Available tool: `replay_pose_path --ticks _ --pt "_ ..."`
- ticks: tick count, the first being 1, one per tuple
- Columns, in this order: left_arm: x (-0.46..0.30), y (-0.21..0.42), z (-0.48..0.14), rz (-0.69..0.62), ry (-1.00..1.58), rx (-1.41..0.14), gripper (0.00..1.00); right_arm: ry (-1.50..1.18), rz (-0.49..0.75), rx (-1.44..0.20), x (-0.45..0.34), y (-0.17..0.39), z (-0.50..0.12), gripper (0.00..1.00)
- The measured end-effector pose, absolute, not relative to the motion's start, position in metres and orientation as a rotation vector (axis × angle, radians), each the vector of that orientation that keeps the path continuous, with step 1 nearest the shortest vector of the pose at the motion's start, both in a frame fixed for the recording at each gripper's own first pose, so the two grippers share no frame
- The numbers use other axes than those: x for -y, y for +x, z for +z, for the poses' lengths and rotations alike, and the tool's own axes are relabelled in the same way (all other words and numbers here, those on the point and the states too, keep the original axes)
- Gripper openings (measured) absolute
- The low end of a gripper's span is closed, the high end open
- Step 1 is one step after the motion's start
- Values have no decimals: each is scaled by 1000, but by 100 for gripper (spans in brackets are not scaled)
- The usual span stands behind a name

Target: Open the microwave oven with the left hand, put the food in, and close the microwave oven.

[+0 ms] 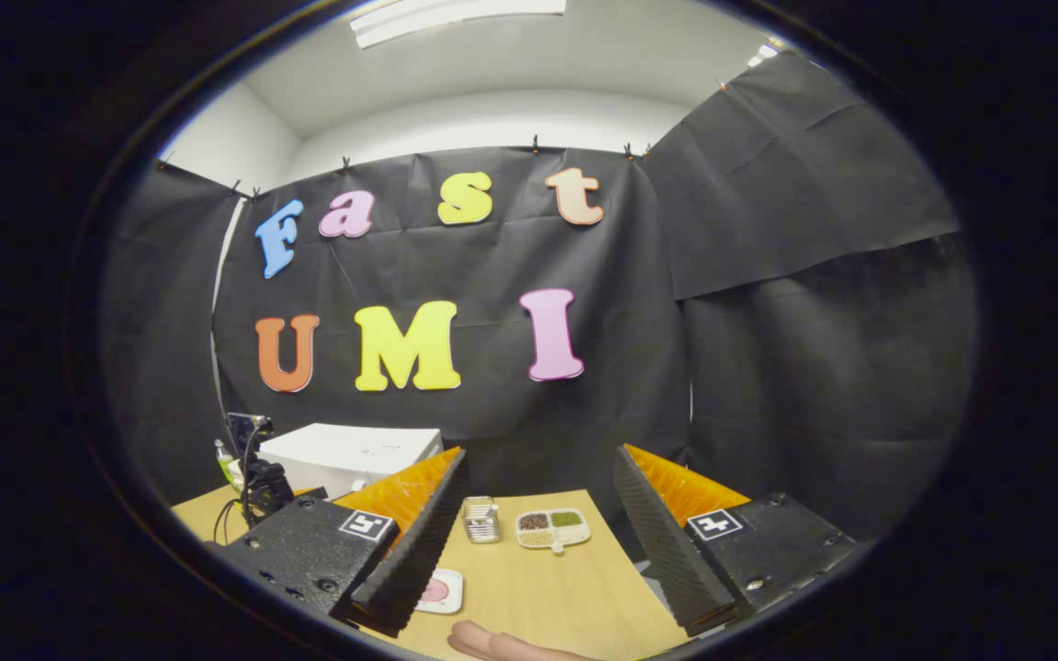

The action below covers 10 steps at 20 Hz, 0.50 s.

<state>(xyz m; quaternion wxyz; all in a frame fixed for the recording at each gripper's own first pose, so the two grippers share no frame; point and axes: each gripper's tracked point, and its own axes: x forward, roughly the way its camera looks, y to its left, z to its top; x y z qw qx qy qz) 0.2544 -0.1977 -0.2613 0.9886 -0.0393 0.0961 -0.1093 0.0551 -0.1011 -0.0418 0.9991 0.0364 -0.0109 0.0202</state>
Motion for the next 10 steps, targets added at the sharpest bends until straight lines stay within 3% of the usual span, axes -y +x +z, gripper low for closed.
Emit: replay_pose_path --ticks 1,3,4,5,6,7,8,9,10 --pt "201 259 -271 -220 -80 -204 93 77 34 18 103 54 -45 100" --pt "201 269 -287 -197 -69 -224 93 110 46 38 100 52 -40 100" --pt "199 276 -295 -182 -55 -236 92 112 63 51 95 49 -38 93" --pt "199 279 -303 -179 -50 -248 92 110 74 60 94 46 -38 100" --pt "201 282 -309 -175 -52 -250 90 102 77 61 95 44 -38 100" --pt "202 284 -314 -177 -60 -261 88 91 75 61 98 41 -40 93" --pt "203 287 -318 -167 -62 -259 82 77 80 69 97 38 -38 93" --pt "205 289 -325 -163 -51 -279 78 69 97 79 91 33 -36 100" --pt "205 292 -332 -156 -36 -297 55 60 110 92 87 30 -34 100"
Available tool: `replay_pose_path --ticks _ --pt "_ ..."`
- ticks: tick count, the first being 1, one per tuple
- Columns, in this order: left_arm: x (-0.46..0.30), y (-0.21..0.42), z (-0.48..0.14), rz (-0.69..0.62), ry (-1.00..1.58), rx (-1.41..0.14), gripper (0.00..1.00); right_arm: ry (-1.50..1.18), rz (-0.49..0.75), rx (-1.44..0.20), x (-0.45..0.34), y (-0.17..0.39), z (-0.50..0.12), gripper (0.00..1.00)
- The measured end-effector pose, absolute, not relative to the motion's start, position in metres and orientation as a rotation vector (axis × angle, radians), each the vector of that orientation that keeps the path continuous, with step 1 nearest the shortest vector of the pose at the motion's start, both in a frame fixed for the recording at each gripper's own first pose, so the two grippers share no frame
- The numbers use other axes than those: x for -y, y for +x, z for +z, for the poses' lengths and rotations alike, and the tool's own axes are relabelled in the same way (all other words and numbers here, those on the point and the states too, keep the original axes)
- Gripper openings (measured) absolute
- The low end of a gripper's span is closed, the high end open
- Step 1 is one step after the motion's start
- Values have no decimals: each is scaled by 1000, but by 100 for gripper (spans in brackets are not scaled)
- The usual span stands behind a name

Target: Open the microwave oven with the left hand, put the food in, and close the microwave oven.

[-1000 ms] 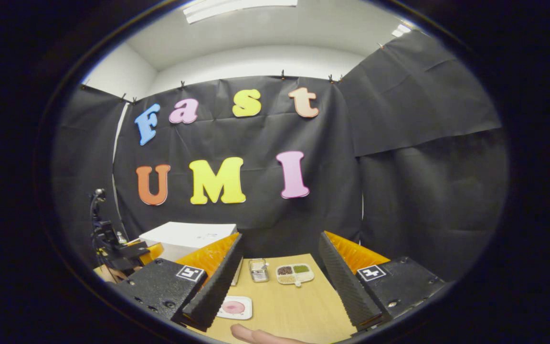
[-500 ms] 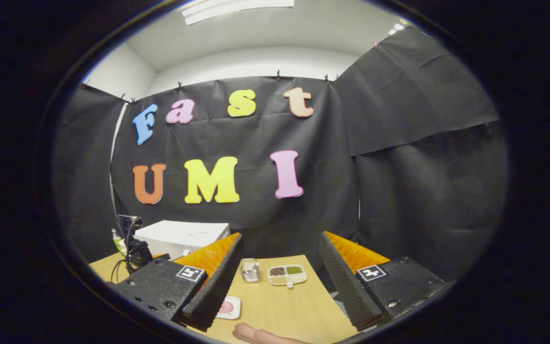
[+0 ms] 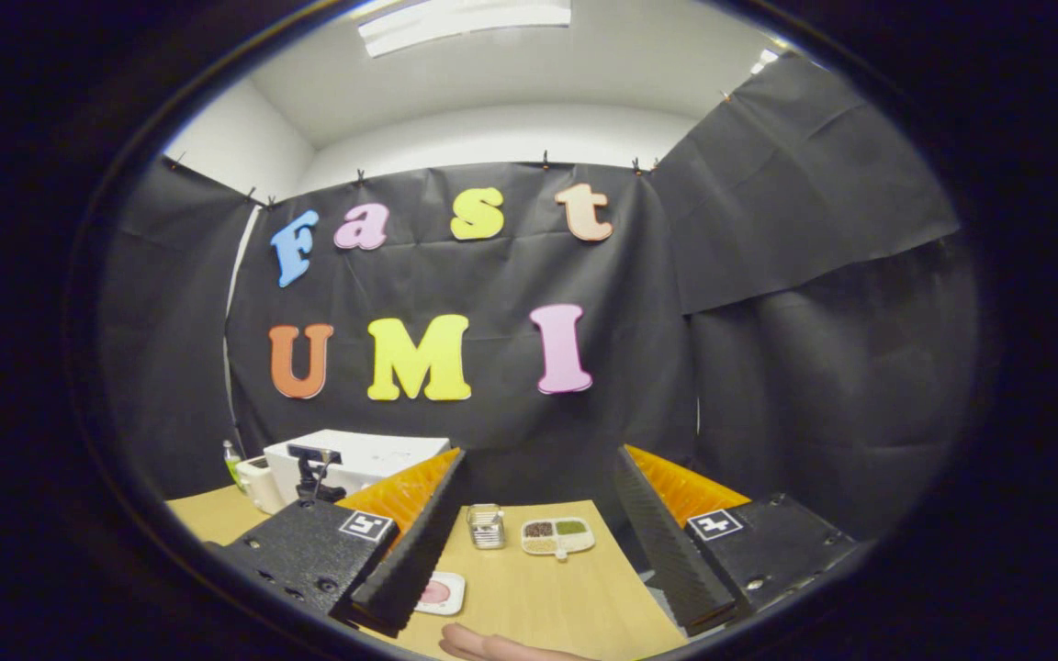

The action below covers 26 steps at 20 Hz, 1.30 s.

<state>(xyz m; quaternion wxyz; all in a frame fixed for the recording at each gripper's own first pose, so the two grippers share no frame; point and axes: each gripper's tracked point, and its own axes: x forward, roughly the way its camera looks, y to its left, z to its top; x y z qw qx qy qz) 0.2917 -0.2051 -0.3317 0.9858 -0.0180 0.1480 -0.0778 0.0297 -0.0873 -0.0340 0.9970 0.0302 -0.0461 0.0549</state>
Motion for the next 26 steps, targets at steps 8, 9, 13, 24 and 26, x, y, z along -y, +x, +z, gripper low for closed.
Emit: replay_pose_path --ticks 8,9,13,24,26 --pt "202 296 -340 -146 21 -288 25 -110 216 89 40 12 -55 100" --pt "201 298 -341 -142 23 -279 12 -130 229 80 35 12 -59 100" --pt "202 293 -344 -165 8 -282 12 -167 252 35 19 11 -73 99" --pt "190 239 -340 -269 -29 -270 6 -46 124 50 48 -12 -42 99" --pt "181 222 -339 -271 -26 -280 6 -25 120 50 47 -16 -42 99"
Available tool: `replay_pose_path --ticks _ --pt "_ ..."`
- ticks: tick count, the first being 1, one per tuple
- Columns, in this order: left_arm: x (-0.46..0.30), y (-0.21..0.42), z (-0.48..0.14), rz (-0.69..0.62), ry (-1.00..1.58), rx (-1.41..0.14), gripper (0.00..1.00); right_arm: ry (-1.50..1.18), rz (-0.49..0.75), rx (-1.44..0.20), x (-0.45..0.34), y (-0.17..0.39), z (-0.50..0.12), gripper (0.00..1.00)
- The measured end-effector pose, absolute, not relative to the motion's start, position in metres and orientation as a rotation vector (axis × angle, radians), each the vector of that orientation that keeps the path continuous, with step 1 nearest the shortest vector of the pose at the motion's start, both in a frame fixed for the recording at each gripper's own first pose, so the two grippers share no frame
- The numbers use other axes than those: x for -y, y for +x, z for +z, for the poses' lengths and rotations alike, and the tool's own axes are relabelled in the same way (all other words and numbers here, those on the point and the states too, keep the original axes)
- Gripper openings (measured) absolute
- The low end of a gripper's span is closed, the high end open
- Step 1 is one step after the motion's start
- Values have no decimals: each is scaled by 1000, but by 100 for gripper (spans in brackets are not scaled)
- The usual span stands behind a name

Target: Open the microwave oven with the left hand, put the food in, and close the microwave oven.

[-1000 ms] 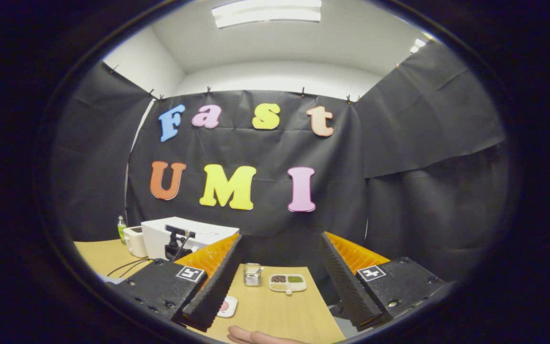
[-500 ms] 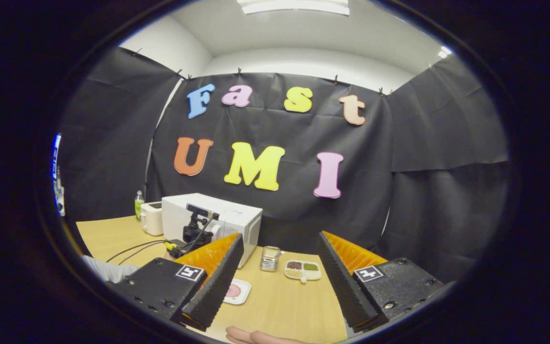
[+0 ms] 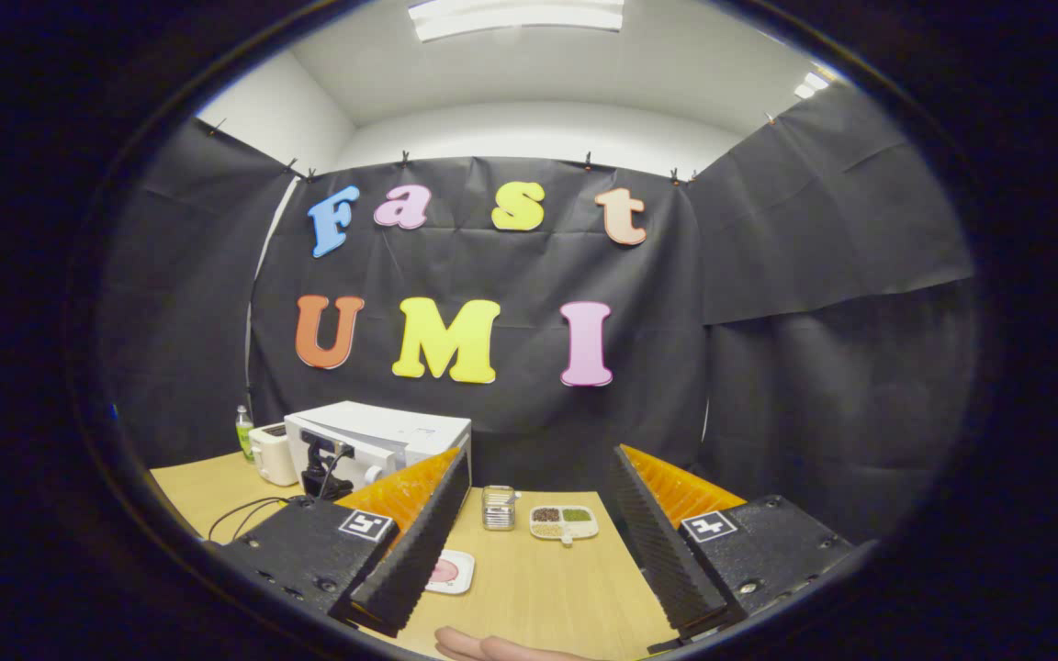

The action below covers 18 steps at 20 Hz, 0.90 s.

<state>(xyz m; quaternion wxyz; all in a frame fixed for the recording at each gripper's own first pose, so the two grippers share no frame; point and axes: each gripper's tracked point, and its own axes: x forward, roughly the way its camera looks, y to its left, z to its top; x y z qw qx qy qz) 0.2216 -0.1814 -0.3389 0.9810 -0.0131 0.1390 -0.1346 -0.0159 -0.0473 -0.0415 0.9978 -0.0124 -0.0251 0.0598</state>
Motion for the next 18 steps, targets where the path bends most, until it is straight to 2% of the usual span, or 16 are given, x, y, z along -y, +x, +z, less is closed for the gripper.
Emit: replay_pose_path --ticks 4,5,13,14,16,17,18 --pt "165 189 -341 -272 -19 -322 6 54 100 7 46 -25 -49 99" --pt "159 181 -338 -270 -1 -312 11 75 103 -7 43 -29 -49 99" --pt "110 126 -333 -292 6 -314 10 67 88 67 30 -58 -21 99" --pt "101 118 -332 -291 17 -311 13 68 91 70 27 -59 -20 99" --pt "79 102 -330 -269 5 -295 13 67 102 63 17 -58 -26 99" --pt "61 92 -327 -232 2 -288 18 63 112 54 10 -57 -31 99" --pt "46 82 -330 -207 -3 -300 16 62 119 45 5 -55 -34 99"
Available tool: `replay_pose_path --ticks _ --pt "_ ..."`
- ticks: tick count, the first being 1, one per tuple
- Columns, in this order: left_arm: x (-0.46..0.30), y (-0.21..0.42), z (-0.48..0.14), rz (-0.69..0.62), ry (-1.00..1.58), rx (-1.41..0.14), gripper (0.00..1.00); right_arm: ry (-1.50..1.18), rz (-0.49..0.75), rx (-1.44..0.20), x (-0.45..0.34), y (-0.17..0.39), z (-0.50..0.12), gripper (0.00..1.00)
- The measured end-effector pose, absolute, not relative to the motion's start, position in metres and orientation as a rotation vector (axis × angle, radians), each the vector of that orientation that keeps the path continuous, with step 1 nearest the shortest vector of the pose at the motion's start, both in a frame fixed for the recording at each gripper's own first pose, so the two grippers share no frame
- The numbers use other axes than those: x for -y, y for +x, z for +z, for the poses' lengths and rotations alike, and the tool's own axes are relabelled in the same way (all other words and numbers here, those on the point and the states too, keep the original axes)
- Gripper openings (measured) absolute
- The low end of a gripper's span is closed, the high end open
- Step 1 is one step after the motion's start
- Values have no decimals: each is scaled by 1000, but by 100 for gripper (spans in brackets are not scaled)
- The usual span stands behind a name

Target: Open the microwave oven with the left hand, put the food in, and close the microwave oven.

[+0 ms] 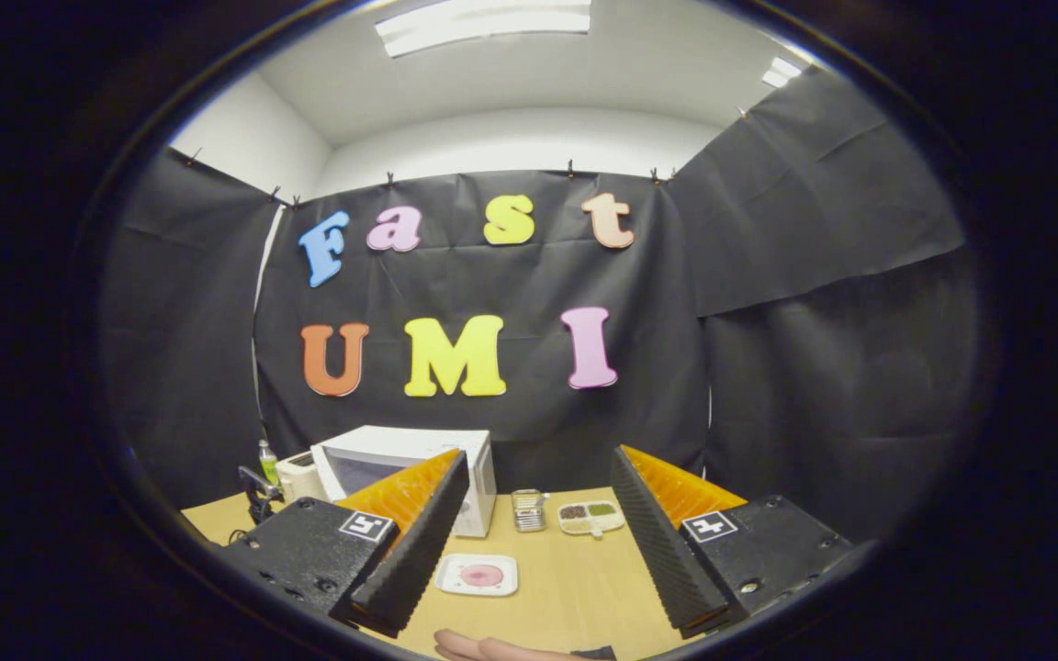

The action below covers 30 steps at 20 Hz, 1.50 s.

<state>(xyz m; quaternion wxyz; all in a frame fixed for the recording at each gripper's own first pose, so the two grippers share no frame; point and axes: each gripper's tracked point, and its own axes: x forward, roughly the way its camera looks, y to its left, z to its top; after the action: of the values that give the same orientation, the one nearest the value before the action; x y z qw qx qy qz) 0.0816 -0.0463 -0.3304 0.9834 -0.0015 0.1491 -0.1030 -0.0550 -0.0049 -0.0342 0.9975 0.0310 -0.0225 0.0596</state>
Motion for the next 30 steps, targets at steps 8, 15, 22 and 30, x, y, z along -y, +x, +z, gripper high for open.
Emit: replay_pose_path --ticks 8,15,22,30 --pt "-64 -4 -283 -1 -14 -249 94 44 136 -62 -18 -16 -75 99" --pt "-73 -36 -191 61 39 -162 93 3 154 -179 -26 30 -102 99" --pt "-47 -35 -134 57 47 -106 93 -25 301 -483 -48 94 -178 99" --pt "-13 -19 -104 13 66 -40 94 -14 361 -843 -53 176 -303 86"
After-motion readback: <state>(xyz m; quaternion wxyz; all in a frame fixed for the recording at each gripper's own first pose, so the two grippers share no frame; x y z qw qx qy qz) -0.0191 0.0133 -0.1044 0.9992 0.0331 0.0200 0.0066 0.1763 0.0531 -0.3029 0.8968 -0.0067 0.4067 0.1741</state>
